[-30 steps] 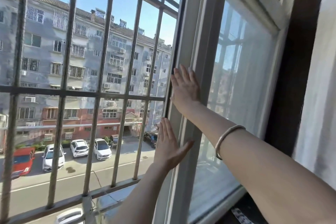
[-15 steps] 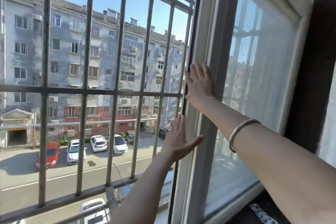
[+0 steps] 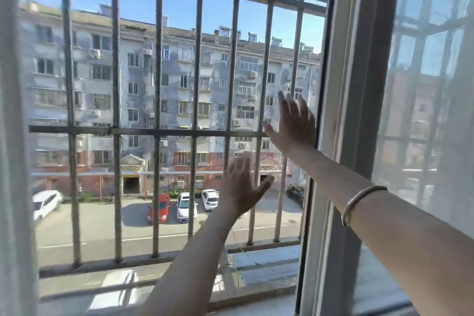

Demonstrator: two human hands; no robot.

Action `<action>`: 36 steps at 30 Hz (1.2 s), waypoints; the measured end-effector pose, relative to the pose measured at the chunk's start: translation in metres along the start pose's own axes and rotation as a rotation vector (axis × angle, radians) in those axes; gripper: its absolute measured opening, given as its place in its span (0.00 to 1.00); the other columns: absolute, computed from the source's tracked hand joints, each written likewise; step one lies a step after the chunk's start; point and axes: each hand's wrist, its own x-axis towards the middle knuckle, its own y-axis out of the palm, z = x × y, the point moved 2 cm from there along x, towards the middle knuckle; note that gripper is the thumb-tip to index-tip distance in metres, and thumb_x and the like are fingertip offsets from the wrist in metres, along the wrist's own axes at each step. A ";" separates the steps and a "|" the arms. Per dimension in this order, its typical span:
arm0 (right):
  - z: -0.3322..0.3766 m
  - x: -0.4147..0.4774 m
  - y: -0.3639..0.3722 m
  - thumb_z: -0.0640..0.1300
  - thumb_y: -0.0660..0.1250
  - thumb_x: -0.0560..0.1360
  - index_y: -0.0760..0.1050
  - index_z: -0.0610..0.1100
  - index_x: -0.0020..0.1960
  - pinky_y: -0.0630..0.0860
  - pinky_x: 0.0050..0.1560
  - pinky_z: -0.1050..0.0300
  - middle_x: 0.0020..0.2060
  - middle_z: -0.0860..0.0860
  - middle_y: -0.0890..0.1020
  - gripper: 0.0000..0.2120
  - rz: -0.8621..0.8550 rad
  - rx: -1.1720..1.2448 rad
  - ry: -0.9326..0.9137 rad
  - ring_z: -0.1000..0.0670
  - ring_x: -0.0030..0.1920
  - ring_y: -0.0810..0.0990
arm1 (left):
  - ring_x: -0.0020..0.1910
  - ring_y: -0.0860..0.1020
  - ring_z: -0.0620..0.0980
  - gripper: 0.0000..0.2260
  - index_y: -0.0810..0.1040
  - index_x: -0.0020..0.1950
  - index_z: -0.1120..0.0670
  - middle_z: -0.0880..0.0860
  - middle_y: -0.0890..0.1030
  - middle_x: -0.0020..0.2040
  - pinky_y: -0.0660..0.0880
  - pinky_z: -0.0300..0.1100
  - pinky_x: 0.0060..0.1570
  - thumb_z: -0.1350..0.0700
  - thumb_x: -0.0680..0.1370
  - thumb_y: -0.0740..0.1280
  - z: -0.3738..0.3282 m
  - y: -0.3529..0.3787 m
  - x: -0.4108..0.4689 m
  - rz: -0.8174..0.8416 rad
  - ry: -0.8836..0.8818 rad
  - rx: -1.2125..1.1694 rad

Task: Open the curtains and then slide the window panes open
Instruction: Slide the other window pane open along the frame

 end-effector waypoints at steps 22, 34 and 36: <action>0.303 -0.118 -0.036 0.54 0.59 0.75 0.48 0.45 0.75 0.59 0.69 0.44 0.73 0.45 0.60 0.34 0.146 0.647 -0.454 0.41 0.72 0.57 | 0.74 0.52 0.53 0.33 0.51 0.73 0.55 0.56 0.54 0.76 0.51 0.49 0.71 0.42 0.75 0.59 0.098 -0.273 -0.220 -0.363 -0.536 0.532; 0.463 -0.153 -0.061 0.52 0.60 0.76 0.48 0.44 0.75 0.59 0.69 0.47 0.72 0.45 0.61 0.34 0.163 0.659 -0.415 0.43 0.73 0.56 | 0.74 0.51 0.52 0.34 0.48 0.73 0.53 0.54 0.53 0.76 0.47 0.45 0.71 0.40 0.74 0.59 0.203 -0.397 -0.310 -0.313 -0.536 0.622; 0.477 -0.155 -0.060 0.51 0.59 0.76 0.48 0.44 0.75 0.59 0.70 0.47 0.73 0.45 0.59 0.33 0.183 0.657 -0.417 0.44 0.73 0.55 | 0.74 0.51 0.53 0.35 0.48 0.73 0.54 0.55 0.52 0.76 0.49 0.48 0.72 0.40 0.74 0.59 0.216 -0.403 -0.314 -0.288 -0.545 0.621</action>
